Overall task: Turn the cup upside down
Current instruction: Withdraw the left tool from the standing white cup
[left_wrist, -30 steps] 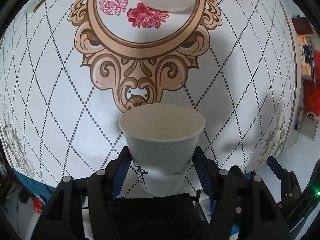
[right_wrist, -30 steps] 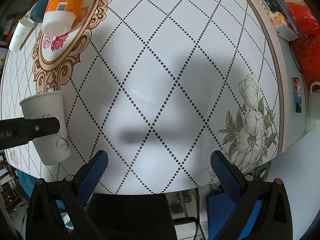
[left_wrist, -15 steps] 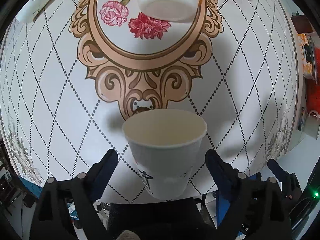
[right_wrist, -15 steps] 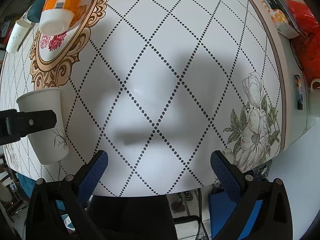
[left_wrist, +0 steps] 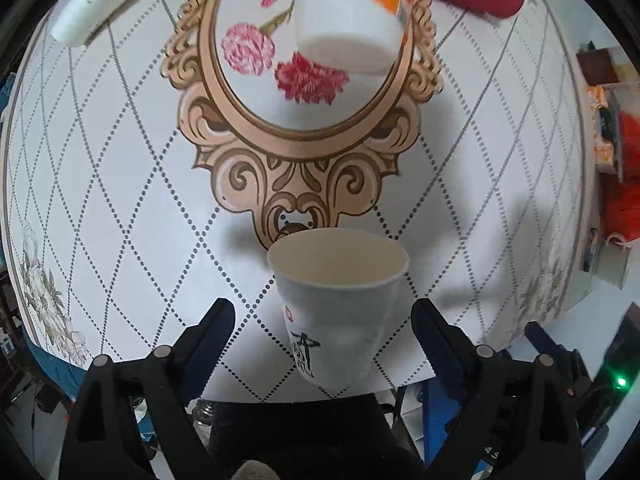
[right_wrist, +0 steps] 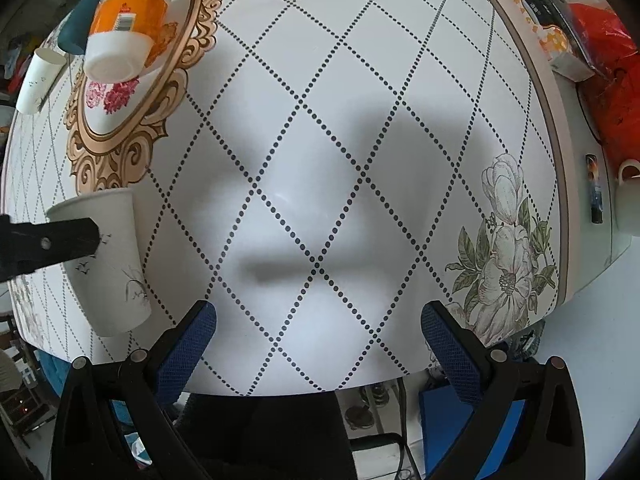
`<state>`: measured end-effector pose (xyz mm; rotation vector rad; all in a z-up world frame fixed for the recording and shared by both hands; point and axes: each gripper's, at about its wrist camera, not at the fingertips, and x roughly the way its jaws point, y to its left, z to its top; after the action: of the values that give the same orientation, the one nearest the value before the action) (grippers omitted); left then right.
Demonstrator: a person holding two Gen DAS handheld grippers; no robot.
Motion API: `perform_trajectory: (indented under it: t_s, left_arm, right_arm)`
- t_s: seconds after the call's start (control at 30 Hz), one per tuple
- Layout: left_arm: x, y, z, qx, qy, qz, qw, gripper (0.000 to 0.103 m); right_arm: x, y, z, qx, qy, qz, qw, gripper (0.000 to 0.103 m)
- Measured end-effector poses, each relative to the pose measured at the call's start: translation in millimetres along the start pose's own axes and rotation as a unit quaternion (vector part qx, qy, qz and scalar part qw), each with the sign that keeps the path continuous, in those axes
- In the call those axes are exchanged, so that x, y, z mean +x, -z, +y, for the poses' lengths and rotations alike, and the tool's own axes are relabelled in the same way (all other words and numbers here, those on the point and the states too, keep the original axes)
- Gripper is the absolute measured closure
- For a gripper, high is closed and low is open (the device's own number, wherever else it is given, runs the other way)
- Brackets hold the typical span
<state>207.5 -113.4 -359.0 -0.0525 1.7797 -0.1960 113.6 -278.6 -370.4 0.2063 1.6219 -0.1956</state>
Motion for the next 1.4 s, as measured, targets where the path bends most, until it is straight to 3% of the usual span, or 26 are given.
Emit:
perform_trajectory:
  t_s: [0.27, 0.47, 0.7, 1.0, 1.2, 1.4]
  left_arm:
    - [-70.2, 29.8, 40.7, -0.006, -0.012, -0.077, 0.9969, 0.013]
    - [-85.4, 64.0, 83.1, -0.020, -0.048, -0.106, 0.9930, 0.013]
    - [-88.9, 79.2, 136.1, -0.045, -0.051, -0.117, 0.9908, 0.013]
    - [-81.4, 92.0, 162.2, -0.060, -0.044, -0.119, 0.9901, 0.013]
    - [-72.6, 89.5, 164.4, -0.075, -0.047, -0.112, 0.9898, 0.013]
    - [-59.1, 81.2, 168.1, -0.105, -0.049, -0.100, 0.9882, 0.013]
  right_arm:
    - [-39.5, 7.5, 18.5, -0.016, -0.022, -0.026, 0.999, 0.000]
    - [-63.4, 18.9, 46.6, -0.024, -0.039, -0.040, 0.998, 0.000]
    - [-67.5, 35.6, 83.5, -0.016, -0.059, -0.044, 0.997, 0.000]
    - [-66.5, 46.9, 119.4, -0.029, -0.068, -0.038, 0.997, 0.000]
    - [-70.4, 38.0, 129.4, -0.073, -0.058, -0.035, 0.995, 0.000]
    - [-79.3, 18.7, 135.3, -0.159, -0.014, -0.033, 0.987, 0.000]
